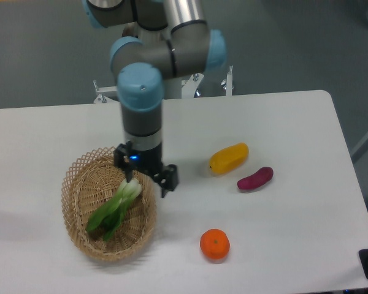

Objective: Pick up the green vegetable from the basket
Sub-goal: 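Move the open gripper over the basket and lower onto the bok choy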

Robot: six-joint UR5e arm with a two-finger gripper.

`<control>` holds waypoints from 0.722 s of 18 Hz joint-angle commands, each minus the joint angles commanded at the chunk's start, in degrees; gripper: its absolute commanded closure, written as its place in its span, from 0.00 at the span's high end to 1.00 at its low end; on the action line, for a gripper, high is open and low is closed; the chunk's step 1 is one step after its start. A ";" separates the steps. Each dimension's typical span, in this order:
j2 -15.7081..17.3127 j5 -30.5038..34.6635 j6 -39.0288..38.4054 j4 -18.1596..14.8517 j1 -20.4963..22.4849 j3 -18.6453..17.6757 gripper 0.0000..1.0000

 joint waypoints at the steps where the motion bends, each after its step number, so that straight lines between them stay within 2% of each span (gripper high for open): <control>1: -1.23 0.00 0.00 0.87 -0.87 0.00 1.00; 4: -3.52 2.10 0.00 2.81 -2.72 0.00 1.00; 13: -7.30 2.73 -0.18 2.90 -3.61 0.79 1.00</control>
